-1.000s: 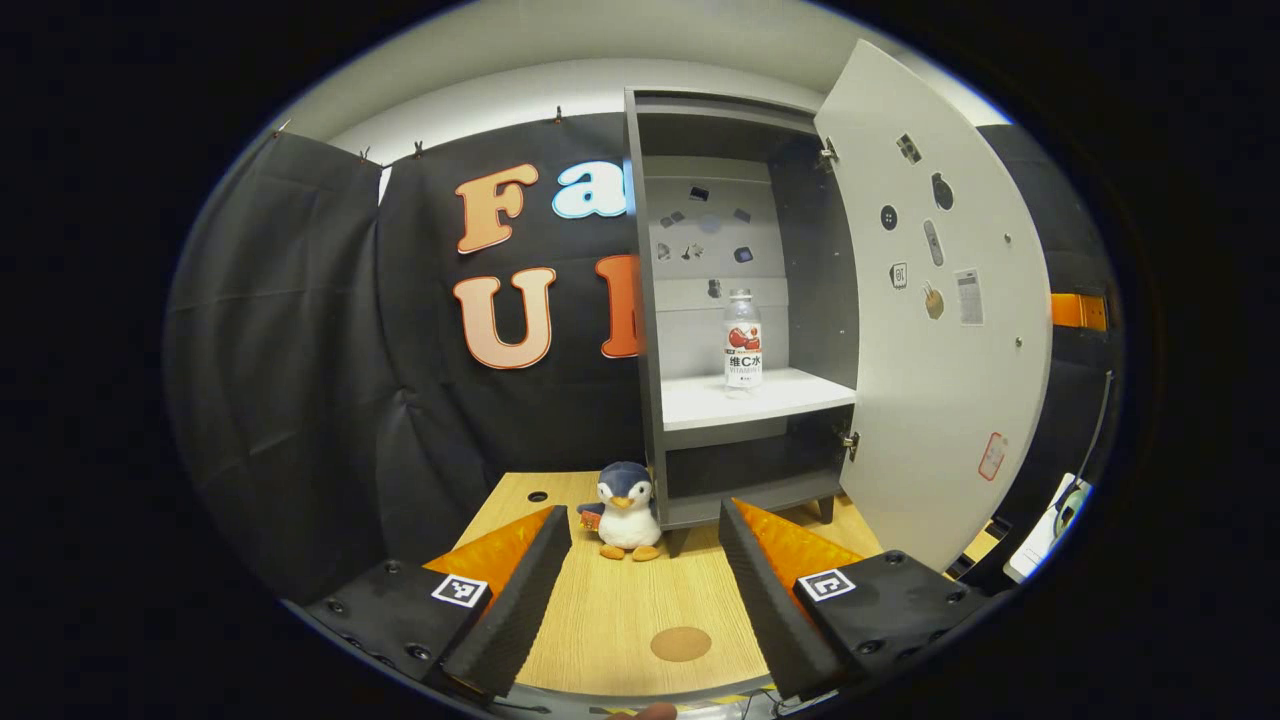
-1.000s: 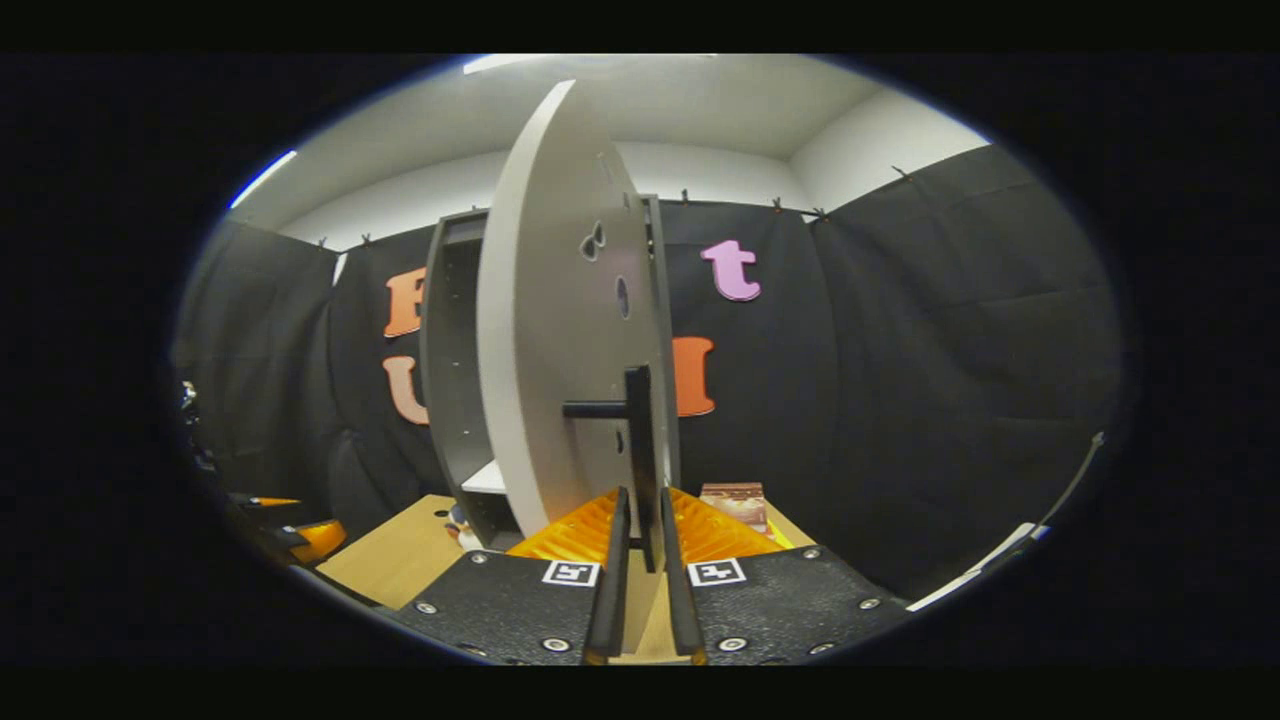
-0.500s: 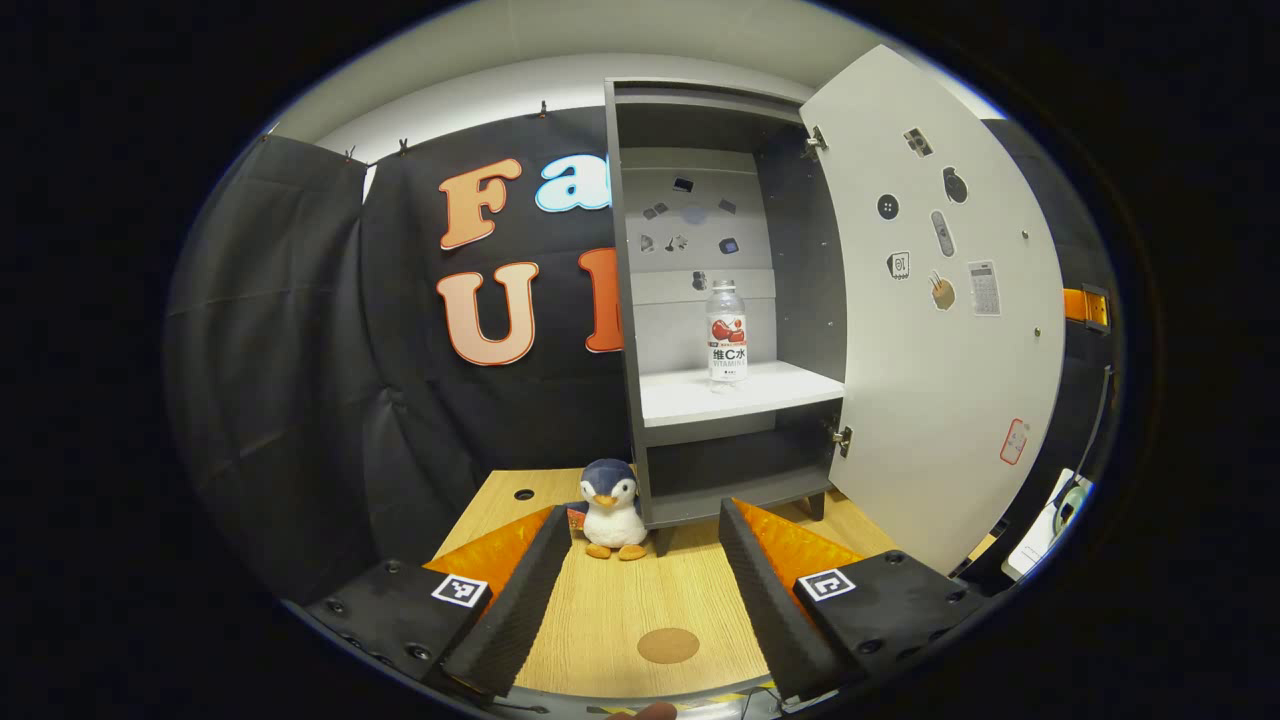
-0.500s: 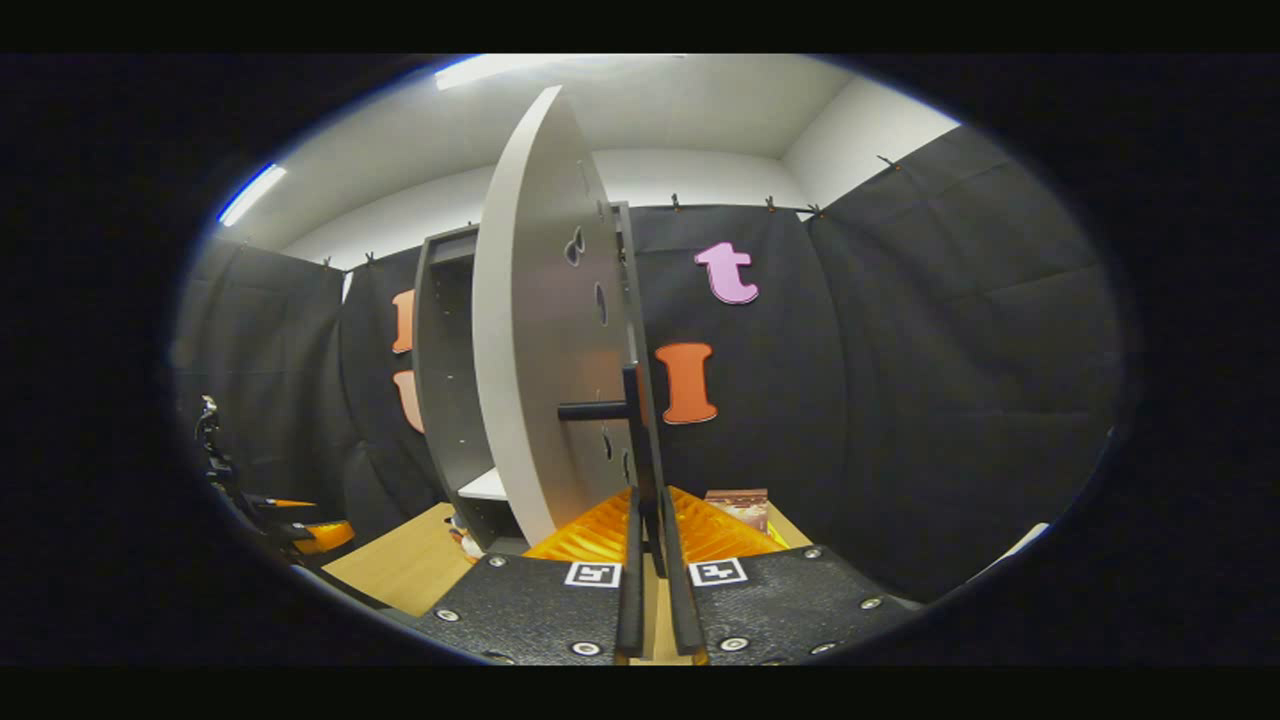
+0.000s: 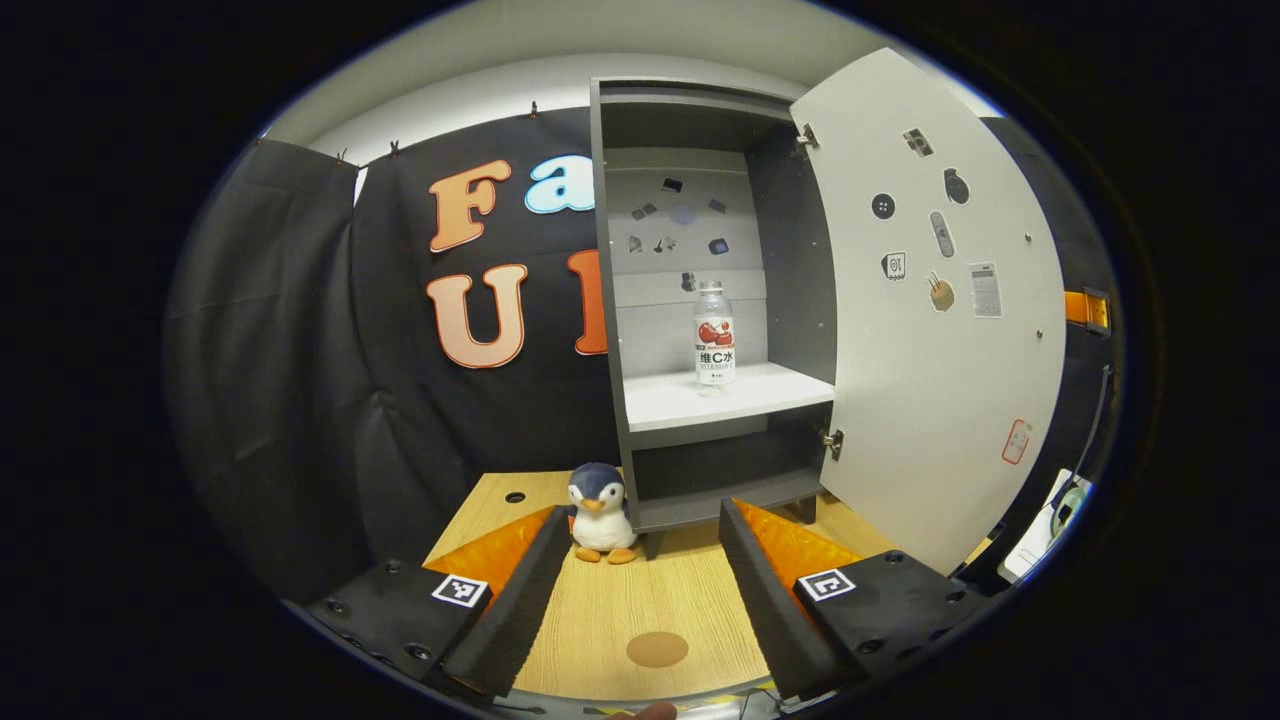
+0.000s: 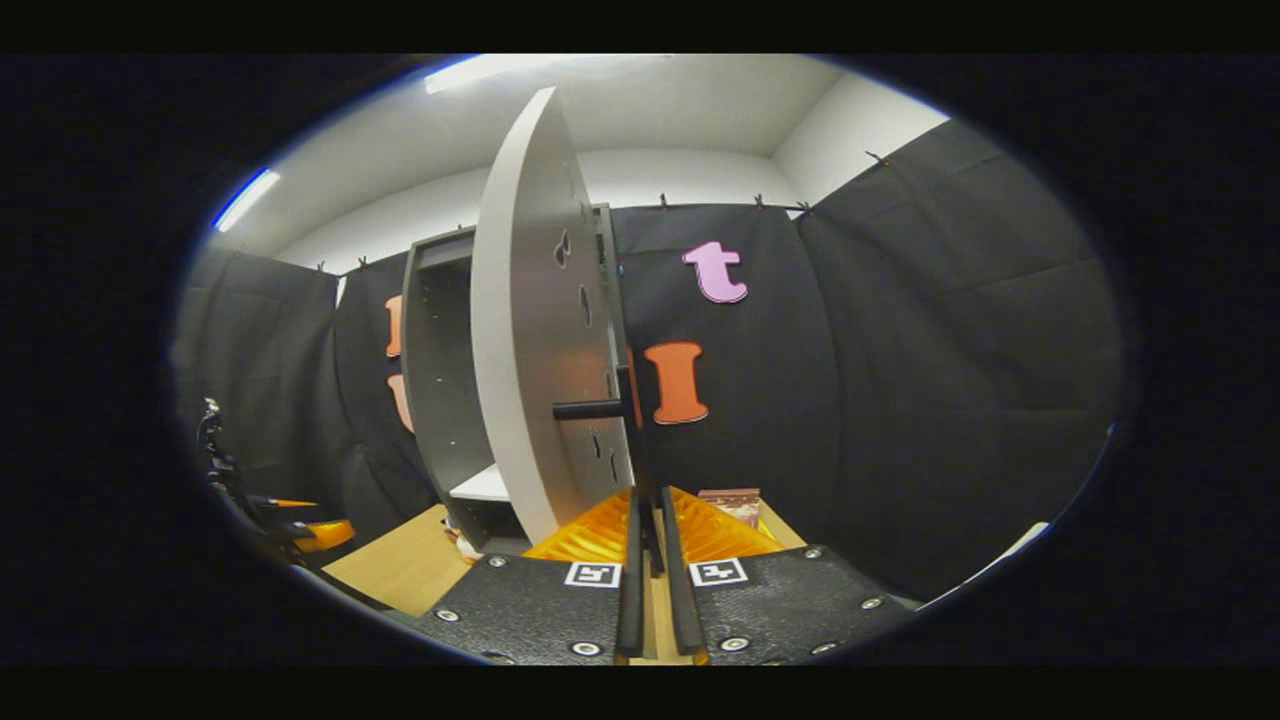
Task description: Open the cabinet door with the right hand, grasp the bottle in the cabinet with the left hand and place it on the coaster, then close the cabinet door with the right hand.
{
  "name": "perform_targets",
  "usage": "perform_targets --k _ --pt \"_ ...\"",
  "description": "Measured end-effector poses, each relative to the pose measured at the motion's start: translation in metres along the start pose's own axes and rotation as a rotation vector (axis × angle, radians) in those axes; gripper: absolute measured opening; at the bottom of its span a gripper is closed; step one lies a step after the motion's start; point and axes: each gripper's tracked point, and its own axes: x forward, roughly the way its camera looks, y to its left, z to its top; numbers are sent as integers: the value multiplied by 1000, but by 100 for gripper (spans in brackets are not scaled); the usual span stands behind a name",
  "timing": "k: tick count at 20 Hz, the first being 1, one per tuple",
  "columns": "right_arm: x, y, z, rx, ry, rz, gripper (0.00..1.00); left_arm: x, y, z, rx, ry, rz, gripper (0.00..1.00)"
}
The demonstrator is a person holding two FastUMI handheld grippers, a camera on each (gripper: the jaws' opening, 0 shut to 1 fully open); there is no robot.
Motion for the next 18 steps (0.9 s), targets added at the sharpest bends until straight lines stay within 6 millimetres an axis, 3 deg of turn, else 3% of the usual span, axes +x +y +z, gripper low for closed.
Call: perform_targets --k 1,2,3,5,6,7,11,12,13,14,15,17,18 --pt "-5 1 2 6 -5 -2 11 0 0 2 -1 -5 0 97" --pt "-9 -4 4 14 -3 -21 0 0 0 3 -1 -9 1 97" --pt "-16 -4 7 17 -18 -37 11 0 1 4 0 -11 4 97" --pt "-33 3 16 8 -44 -54 11 -1 1 6 -3 -9 8 97" --pt "-40 6 20 6 -58 -70 5 -1 1 5 -6 -10 9 97" --pt "-49 10 23 9 -74 -75 11 -1 1 8 -9 -16 9 97" --pt "-76 46 28 12 -112 -65 11 8 2 16 -6 -38 -4 97" --pt "-79 55 30 -8 -129 -52 22 14 -2 18 -14 -41 -14 97" --pt "-84 68 29 -30 -133 -34 2 21 -3 19 -19 -43 -17 99" --pt "-85 84 26 -43 -138 -17 4 31 -6 22 -22 -48 -24 97" --pt "-85 95 24 -43 -136 -2 14 41 -9 27 -24 -54 -30 95" --pt "-83 107 20 -32 -133 7 14 64 -19 39 -32 -74 -57 97" --pt "-76 110 20 -23 -131 -4 4 76 -24 48 -35 -90 -68 97"
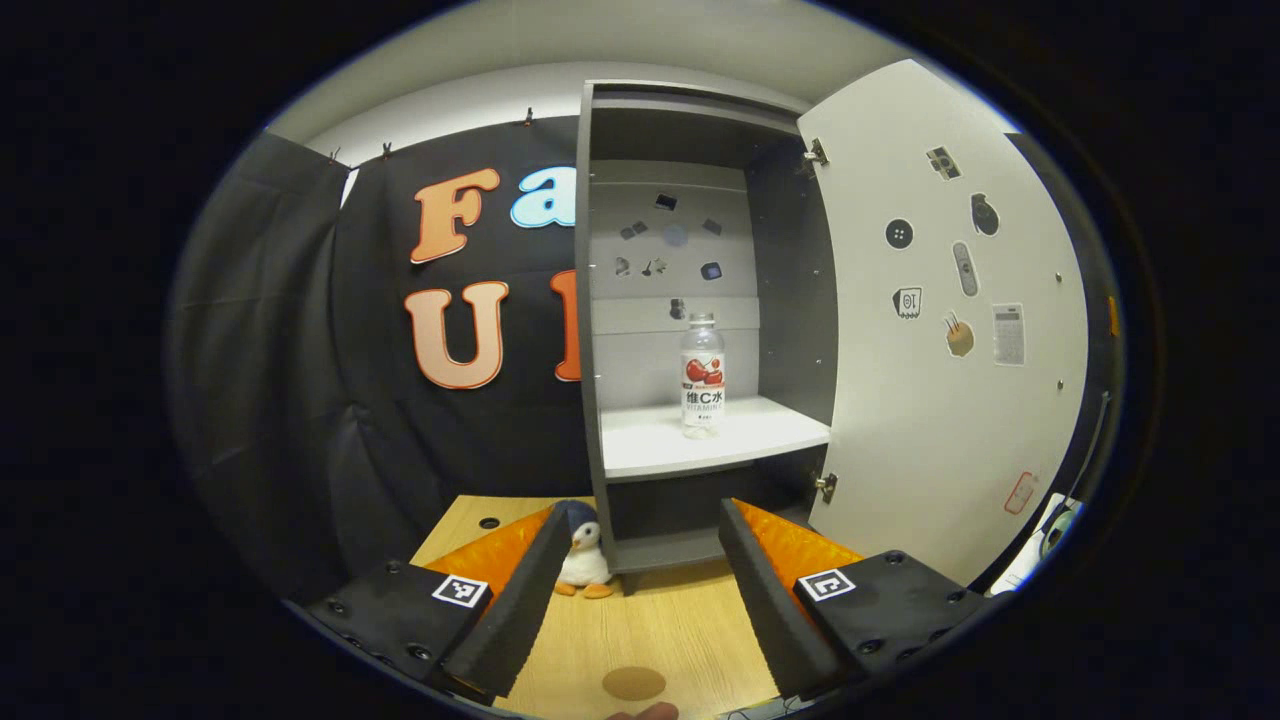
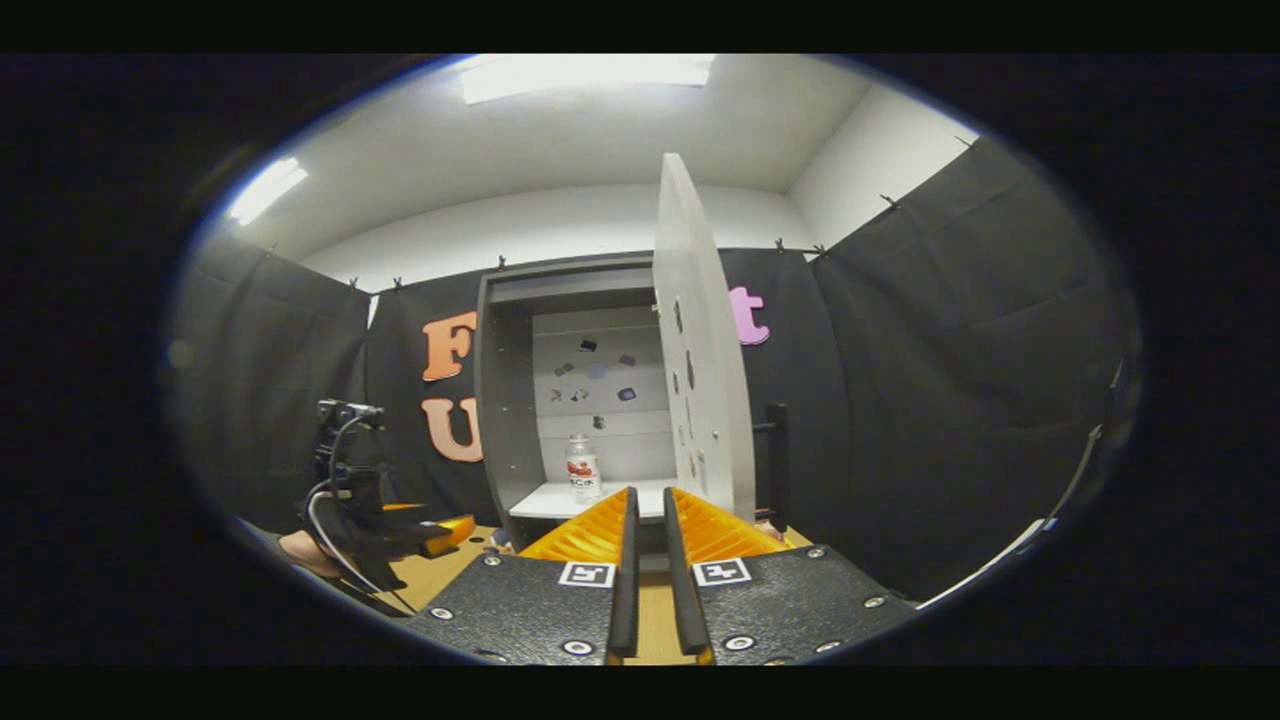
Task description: Open the cabinet door with the right hand, grasp the bottle in the cabinet with the left hand and place it on the coaster, then close the cabinet door with the right hand.
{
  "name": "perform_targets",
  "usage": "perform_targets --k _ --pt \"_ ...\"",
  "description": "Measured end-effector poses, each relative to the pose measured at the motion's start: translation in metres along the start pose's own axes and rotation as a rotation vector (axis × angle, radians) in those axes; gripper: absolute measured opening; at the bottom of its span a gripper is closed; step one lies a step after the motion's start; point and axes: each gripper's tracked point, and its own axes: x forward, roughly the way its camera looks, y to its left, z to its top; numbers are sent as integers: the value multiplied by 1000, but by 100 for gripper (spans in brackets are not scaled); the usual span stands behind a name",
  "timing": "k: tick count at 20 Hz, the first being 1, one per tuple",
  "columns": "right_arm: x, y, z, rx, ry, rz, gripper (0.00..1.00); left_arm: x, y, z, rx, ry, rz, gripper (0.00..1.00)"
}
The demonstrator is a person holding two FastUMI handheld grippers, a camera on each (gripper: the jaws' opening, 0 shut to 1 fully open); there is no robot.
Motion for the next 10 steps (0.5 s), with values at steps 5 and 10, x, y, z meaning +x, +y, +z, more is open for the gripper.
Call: perform_targets --k 5,10 --pt "31 17 -19 1 43 -14 18 74 -26 29 -17 -48 -65 97" --pt "77 28 -49 20 114 -47 19 158 -44 54 -21 -87 -116 96"
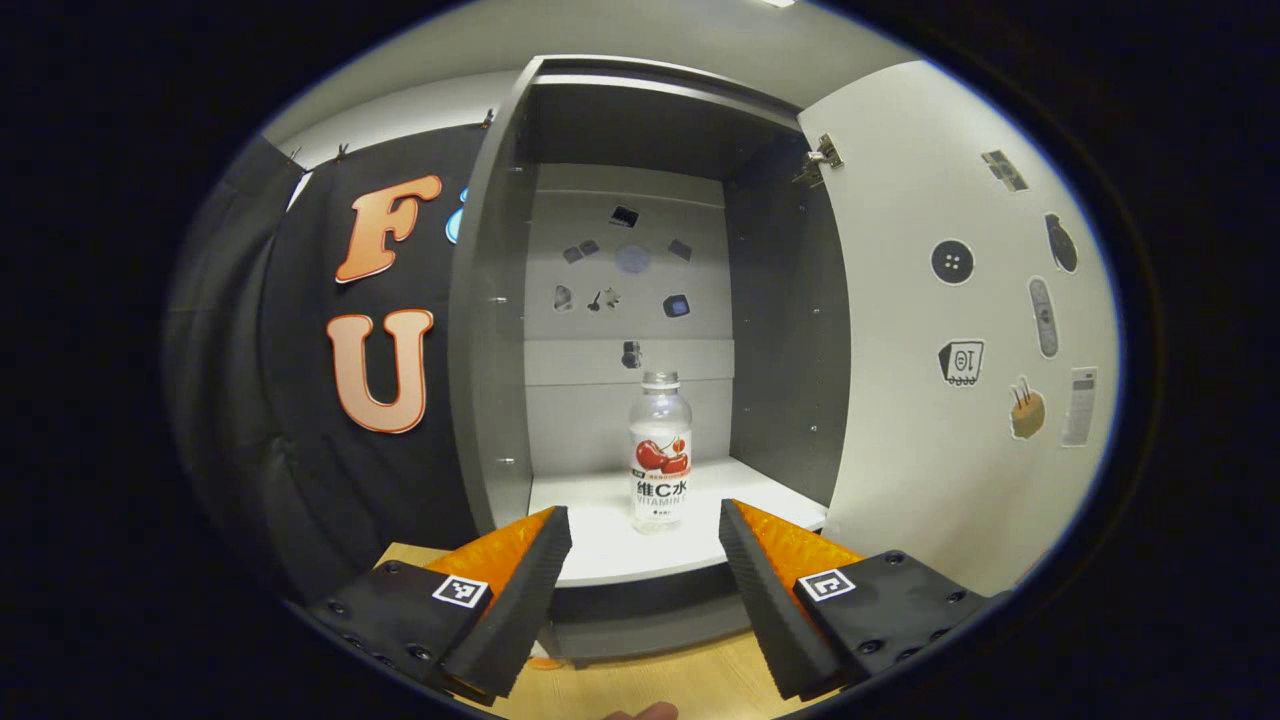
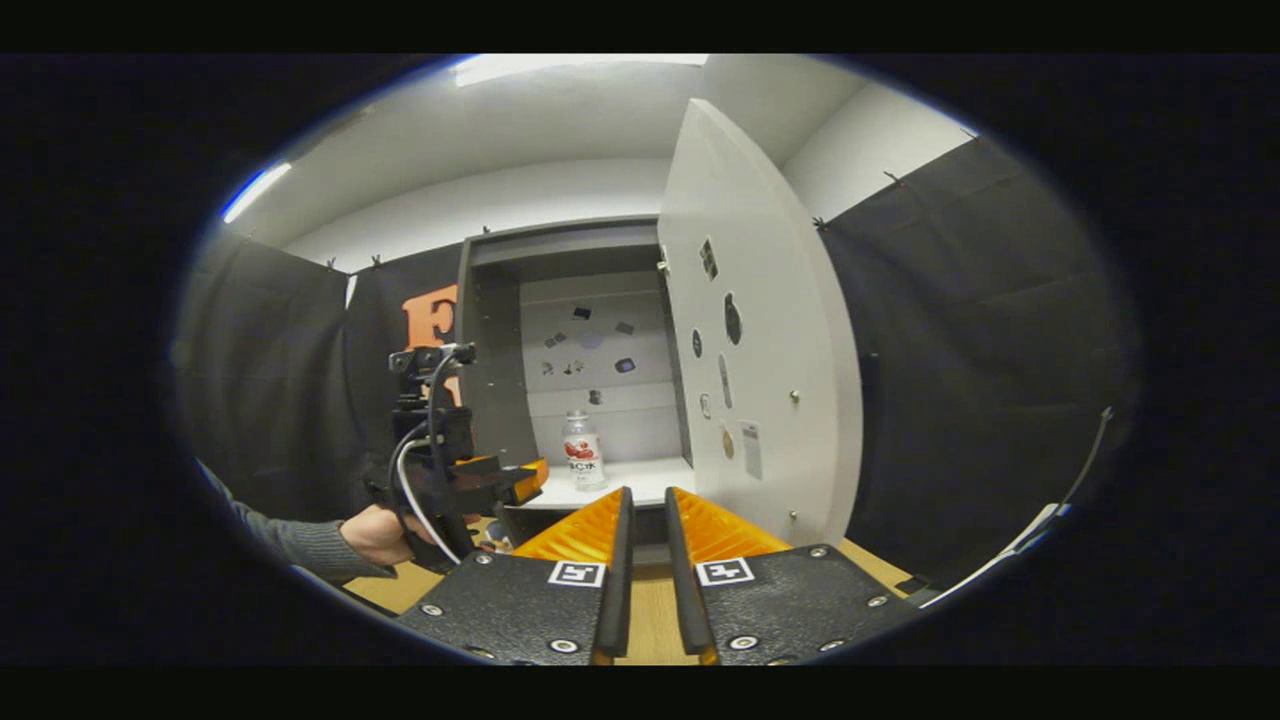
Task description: Open the cabinet door with the right hand, grasp the bottle in the cabinet with the left hand and place it on the coaster, then close the cabinet door with the right hand.
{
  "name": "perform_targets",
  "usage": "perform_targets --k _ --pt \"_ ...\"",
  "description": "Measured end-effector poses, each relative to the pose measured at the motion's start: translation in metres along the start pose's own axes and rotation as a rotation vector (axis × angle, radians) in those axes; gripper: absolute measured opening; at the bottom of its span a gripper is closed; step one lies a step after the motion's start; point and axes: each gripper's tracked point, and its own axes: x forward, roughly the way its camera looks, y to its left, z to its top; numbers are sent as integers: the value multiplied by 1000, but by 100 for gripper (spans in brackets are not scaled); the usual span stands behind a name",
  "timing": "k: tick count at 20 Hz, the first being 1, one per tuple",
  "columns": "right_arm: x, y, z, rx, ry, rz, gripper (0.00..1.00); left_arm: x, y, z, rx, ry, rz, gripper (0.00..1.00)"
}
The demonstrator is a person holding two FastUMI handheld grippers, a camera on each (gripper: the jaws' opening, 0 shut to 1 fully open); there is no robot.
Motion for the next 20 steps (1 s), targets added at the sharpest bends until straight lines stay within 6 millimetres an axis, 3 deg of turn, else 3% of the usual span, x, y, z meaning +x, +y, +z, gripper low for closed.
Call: perform_targets --k 2,3,4,10,16,20 --pt "18 1 -7 3 27 -15 19 25 -5 -1 0 -1 -17 99" --pt "26 2 -9 0 35 -24 27 38 -6 -3 0 -2 -22 97" --pt "35 3 -11 -3 42 -30 19 53 -6 -5 0 -2 -30 97" --pt "73 12 -25 -21 100 -58 19 119 -4 -17 -11 6 -49 97" --pt "91 14 -35 -24 142 -84 20 164 -10 -29 -55 21 -71 97" --pt "96 10 -39 -36 163 -96 19 176 -9 -36 -46 40 -49 97"
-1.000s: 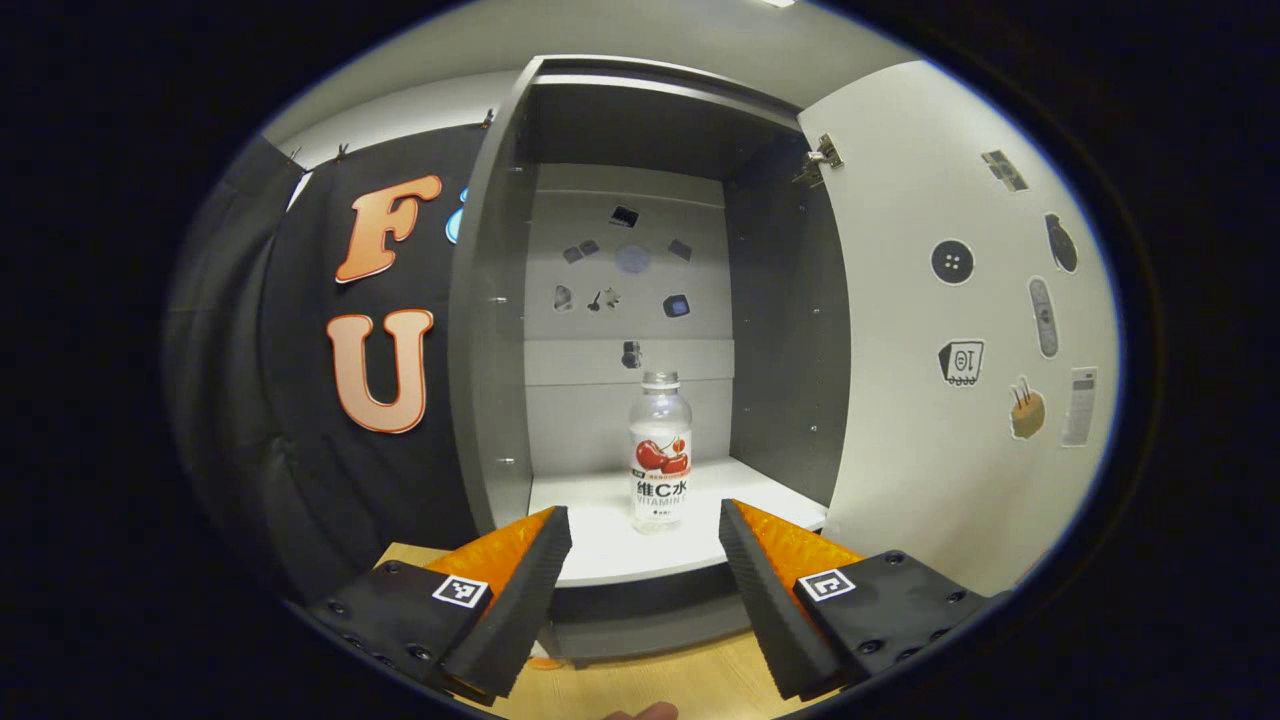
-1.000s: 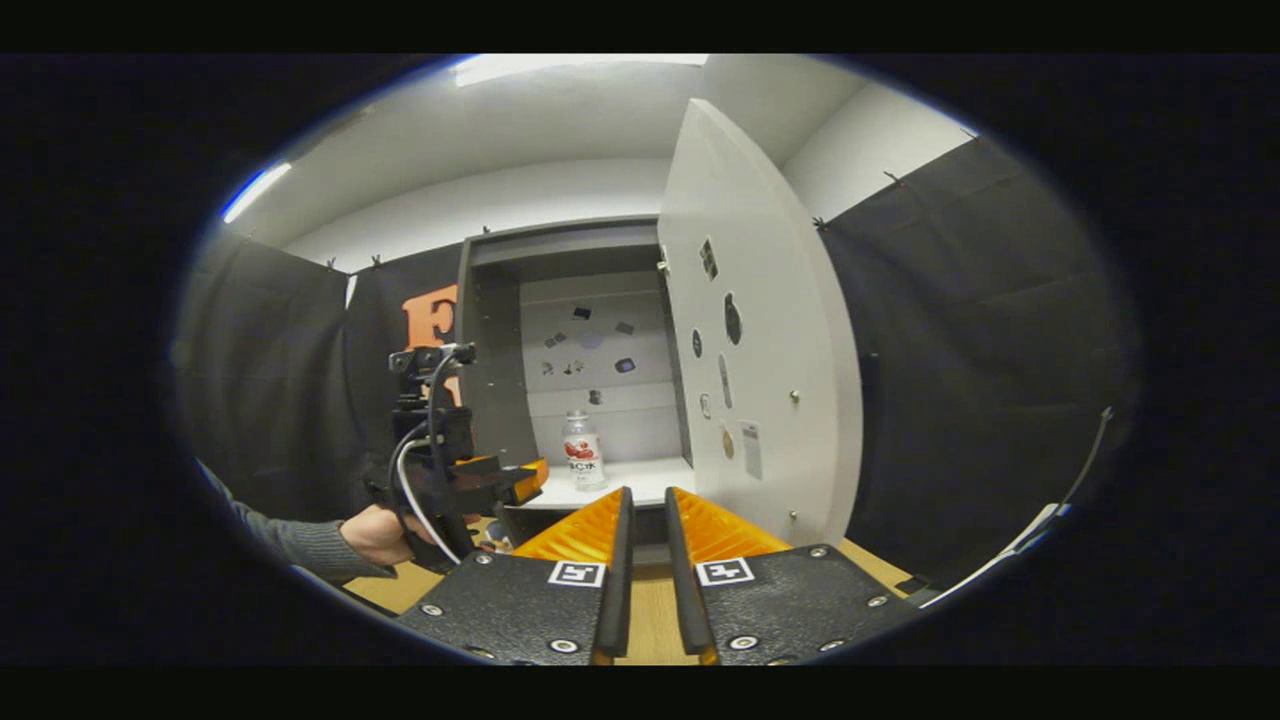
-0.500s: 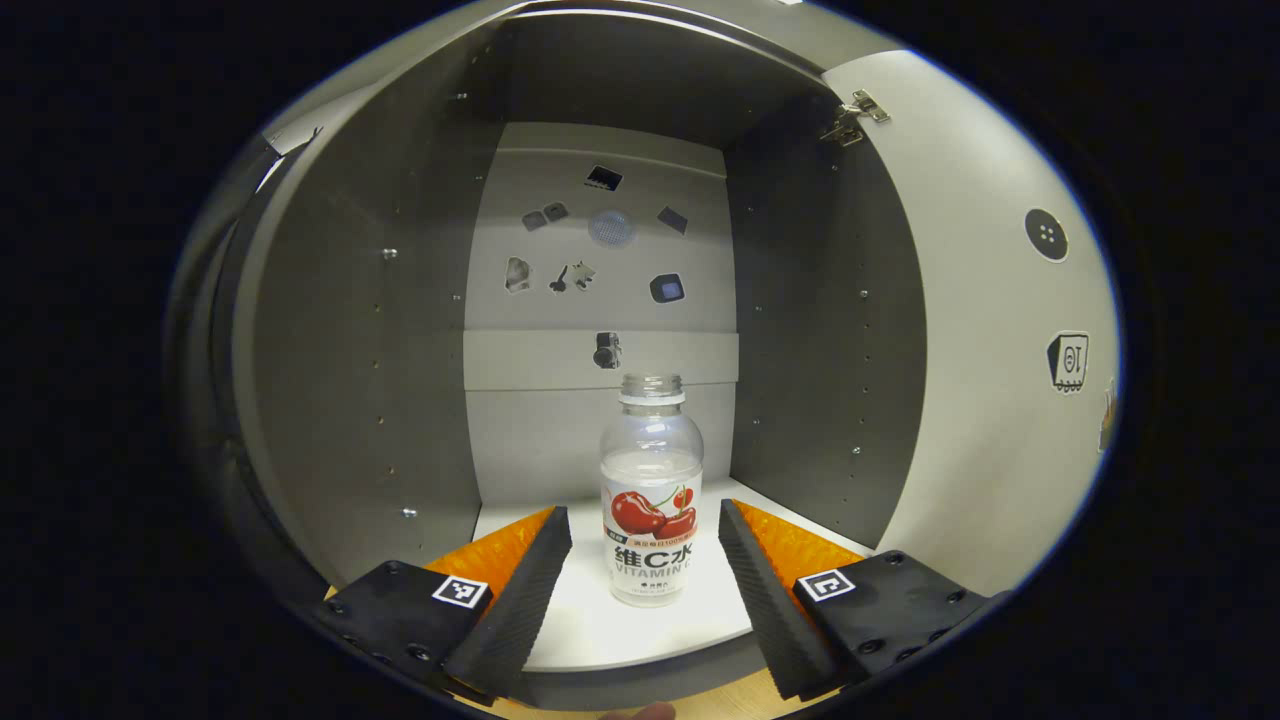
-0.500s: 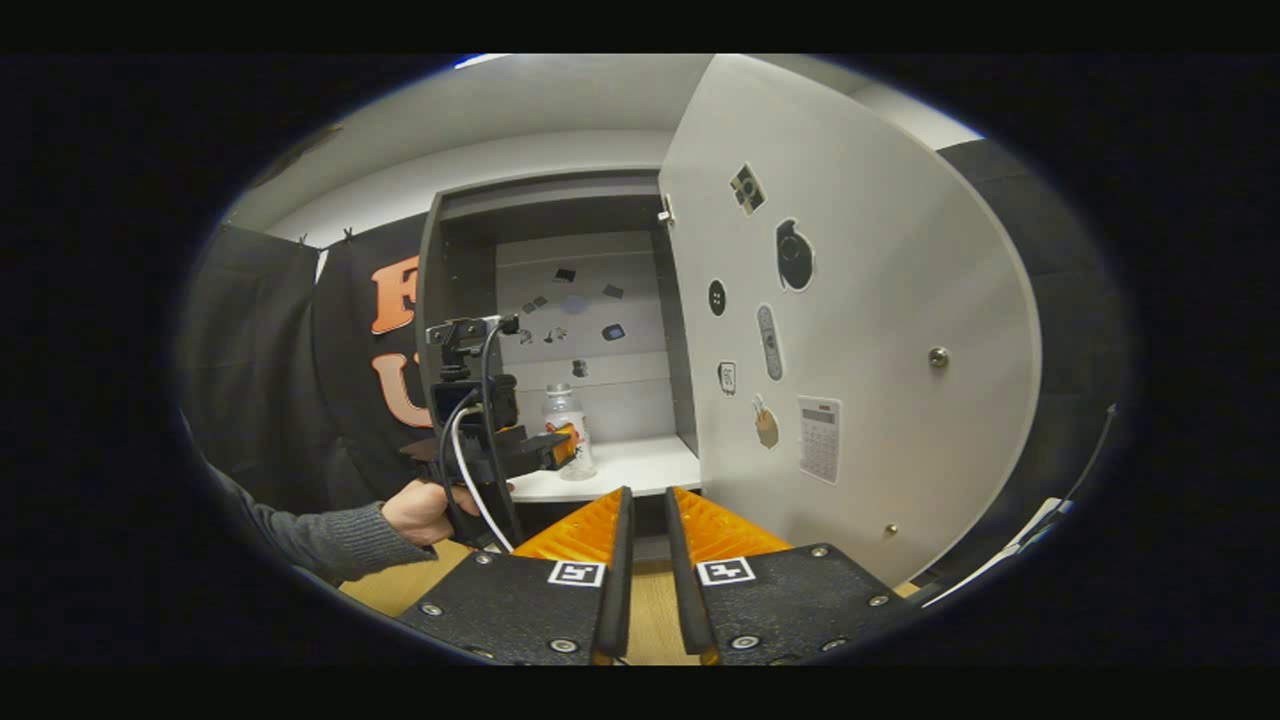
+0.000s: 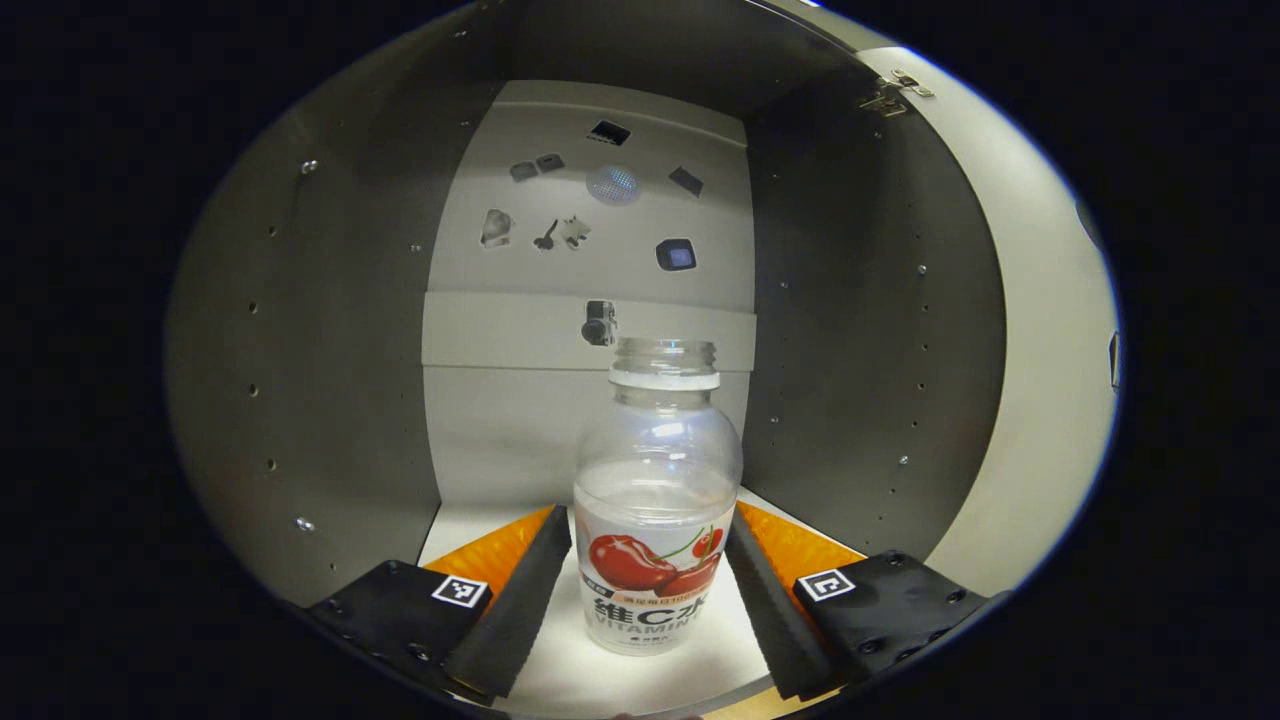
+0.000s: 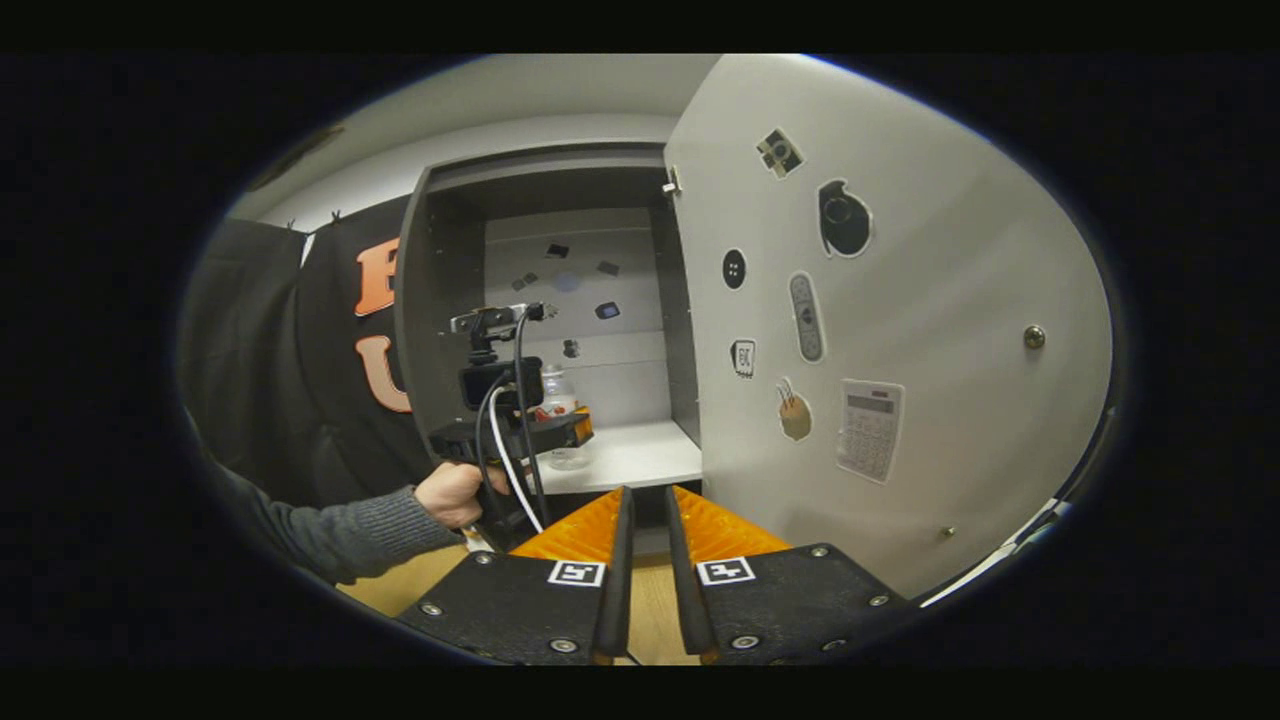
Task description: Open the cabinet door with the right hand, grasp the bottle in the cabinet with the left hand and place it on the coaster, then close the cabinet door with the right hand.
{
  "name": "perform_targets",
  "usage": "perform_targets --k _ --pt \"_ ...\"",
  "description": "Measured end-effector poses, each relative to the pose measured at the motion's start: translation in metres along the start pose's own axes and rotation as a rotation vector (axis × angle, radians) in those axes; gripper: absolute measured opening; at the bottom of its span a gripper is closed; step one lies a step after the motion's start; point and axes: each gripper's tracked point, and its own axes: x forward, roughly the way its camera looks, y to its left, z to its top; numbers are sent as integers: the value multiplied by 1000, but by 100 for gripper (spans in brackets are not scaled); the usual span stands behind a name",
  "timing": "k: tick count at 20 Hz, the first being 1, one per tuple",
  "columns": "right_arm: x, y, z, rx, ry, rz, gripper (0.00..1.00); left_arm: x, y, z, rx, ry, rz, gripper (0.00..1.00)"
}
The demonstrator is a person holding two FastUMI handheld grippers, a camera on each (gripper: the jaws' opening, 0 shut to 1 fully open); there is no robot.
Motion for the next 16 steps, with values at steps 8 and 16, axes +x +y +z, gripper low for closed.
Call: perform_targets --k 8,16 --pt "-17 -7 -8 24 15 14 19 -36 1 23 39 -65 36 85" --pt "-77 -5 -23 39 32 75 20 -153 3 21 69 -110 77 85"
